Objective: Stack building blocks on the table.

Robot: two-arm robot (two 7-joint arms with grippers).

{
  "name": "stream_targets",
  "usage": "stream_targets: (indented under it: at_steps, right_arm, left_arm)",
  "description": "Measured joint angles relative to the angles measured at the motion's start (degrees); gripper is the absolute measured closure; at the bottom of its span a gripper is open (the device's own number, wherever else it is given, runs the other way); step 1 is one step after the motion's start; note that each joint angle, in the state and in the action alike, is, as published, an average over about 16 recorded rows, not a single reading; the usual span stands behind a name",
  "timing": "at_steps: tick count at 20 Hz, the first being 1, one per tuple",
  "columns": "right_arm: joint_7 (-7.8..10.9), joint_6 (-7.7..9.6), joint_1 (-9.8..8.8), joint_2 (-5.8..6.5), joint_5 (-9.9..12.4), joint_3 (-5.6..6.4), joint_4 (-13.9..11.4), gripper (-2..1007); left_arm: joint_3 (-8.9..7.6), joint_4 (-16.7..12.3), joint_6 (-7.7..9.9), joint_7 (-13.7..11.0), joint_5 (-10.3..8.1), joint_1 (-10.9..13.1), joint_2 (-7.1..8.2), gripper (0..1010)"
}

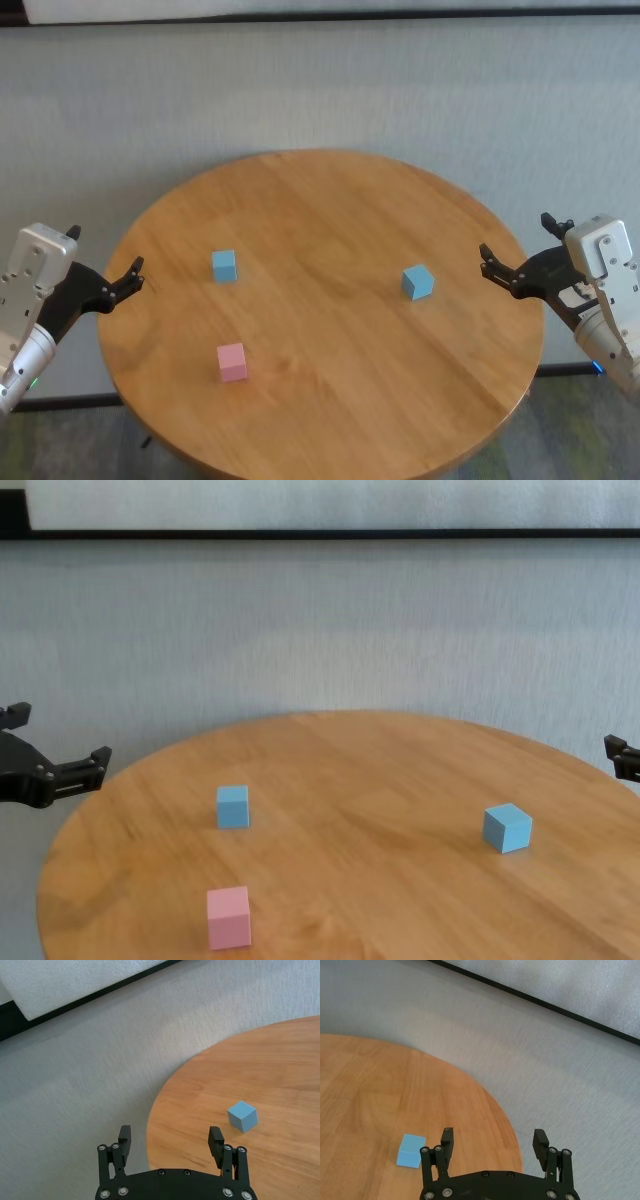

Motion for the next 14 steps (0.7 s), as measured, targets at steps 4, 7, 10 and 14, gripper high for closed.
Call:
stream_targets:
  at_steps: [4, 7, 10, 14]
  right_arm:
    - [0.0, 0.0, 0.0, 0.0, 0.0, 0.0, 0.0, 5]
    - [0.0, 0.0, 0.0, 0.0, 0.0, 0.0, 0.0, 5]
    - [0.0, 0.0, 0.0, 0.0, 0.0, 0.0, 0.0, 4]
    - [0.0, 0.0, 0.0, 0.0, 0.0, 0.0, 0.0, 4]
  left_arm:
    - [0.0, 0.0, 0.0, 0.0, 0.0, 0.0, 0.0, 9]
    - [0.0, 0.0, 0.0, 0.0, 0.0, 0.0, 0.0, 9]
    - [0.0, 0.0, 0.0, 0.0, 0.0, 0.0, 0.0, 9]
    - [0.0, 0.0, 0.0, 0.0, 0.0, 0.0, 0.0, 8]
